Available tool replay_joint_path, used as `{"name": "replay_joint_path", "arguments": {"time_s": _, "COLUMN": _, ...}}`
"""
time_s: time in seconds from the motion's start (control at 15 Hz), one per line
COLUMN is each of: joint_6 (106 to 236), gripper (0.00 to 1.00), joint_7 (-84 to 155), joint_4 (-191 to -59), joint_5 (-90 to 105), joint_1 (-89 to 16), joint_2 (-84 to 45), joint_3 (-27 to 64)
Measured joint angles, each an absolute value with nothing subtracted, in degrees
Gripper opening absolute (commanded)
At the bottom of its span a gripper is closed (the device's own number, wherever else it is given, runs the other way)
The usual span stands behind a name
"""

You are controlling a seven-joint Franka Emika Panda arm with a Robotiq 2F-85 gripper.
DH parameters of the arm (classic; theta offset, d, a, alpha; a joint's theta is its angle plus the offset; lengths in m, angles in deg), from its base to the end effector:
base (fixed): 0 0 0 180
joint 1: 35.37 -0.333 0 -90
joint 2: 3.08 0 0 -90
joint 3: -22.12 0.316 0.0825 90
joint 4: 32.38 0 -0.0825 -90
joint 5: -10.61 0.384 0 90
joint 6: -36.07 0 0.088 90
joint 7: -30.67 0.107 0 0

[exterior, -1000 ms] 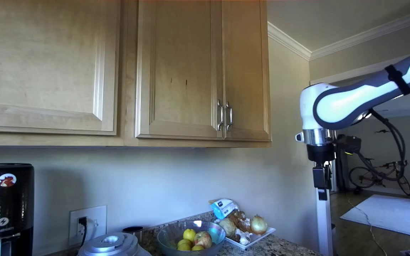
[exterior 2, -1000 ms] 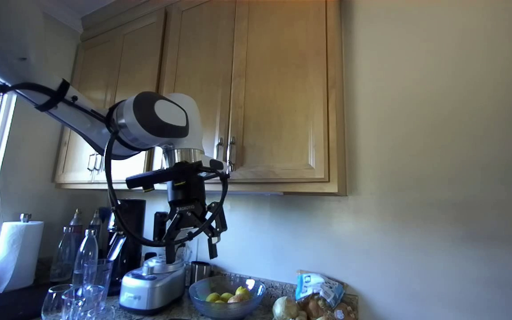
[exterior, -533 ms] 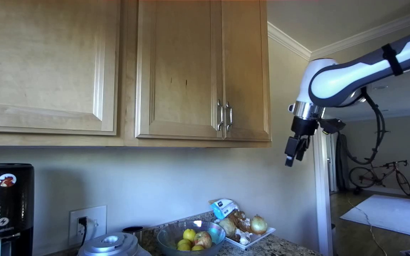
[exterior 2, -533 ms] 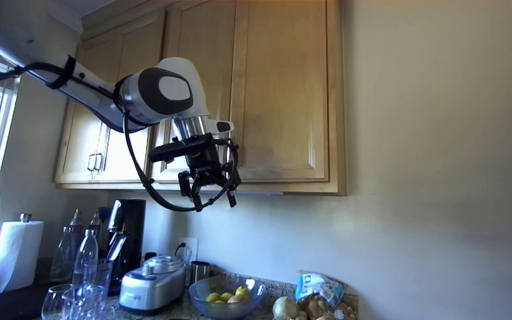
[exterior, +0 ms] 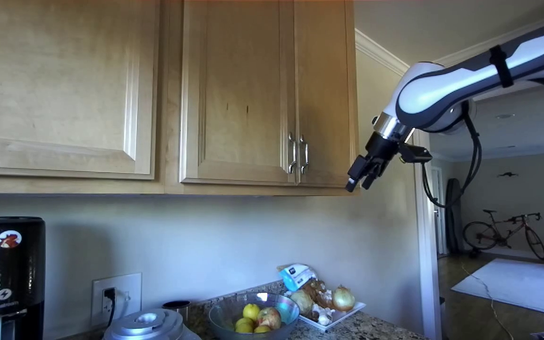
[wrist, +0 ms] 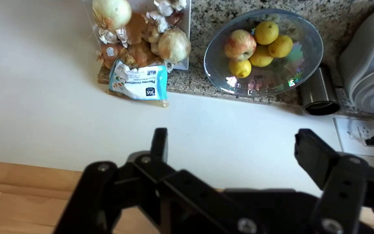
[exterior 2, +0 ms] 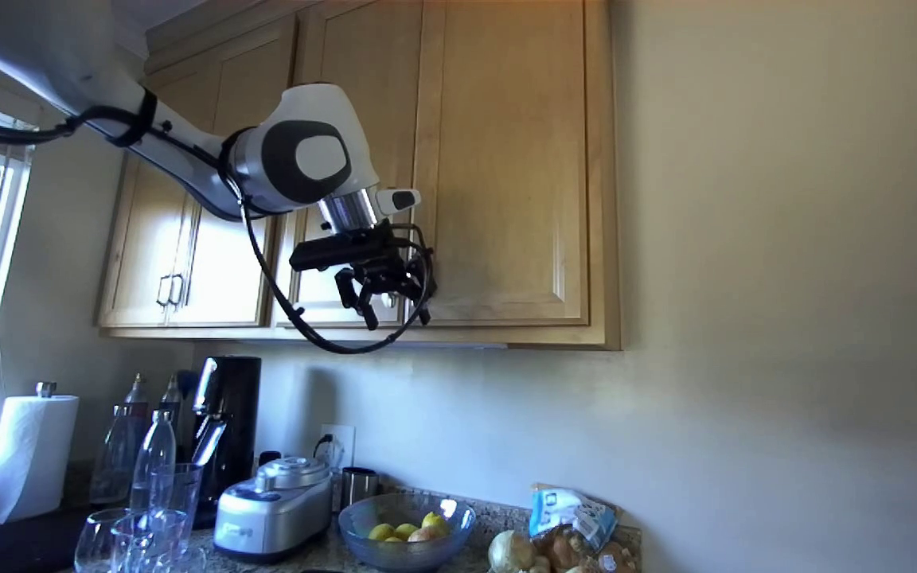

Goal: Open the cabinet doors

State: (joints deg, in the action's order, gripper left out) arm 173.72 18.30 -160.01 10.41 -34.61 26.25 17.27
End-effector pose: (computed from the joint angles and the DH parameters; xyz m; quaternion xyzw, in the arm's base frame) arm 0.4426 -0.0517 0.6472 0.9401 0.0545 0.3348 0.0329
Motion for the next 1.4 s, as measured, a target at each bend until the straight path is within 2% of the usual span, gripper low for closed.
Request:
{"name": "replay_joint_path", "arguments": {"time_s": 0.53, "joint_6": 173.8, "gripper": 1.0, "joint_7": 18.3, "joint_4": -159.1, "joint_5": 10.4, "joint_1": -34.5, "joint_2": 26.2, "joint_3": 17.3}}
{"name": "replay_joint_path", "arguments": {"time_s": 1.4, "joint_6": 173.9, "gripper": 1.0, "joint_7": 25.3, "joint_4": -145.0, "joint_5": 11.5, "joint_1": -34.5, "joint_2": 20.5, "joint_3": 17.7}}
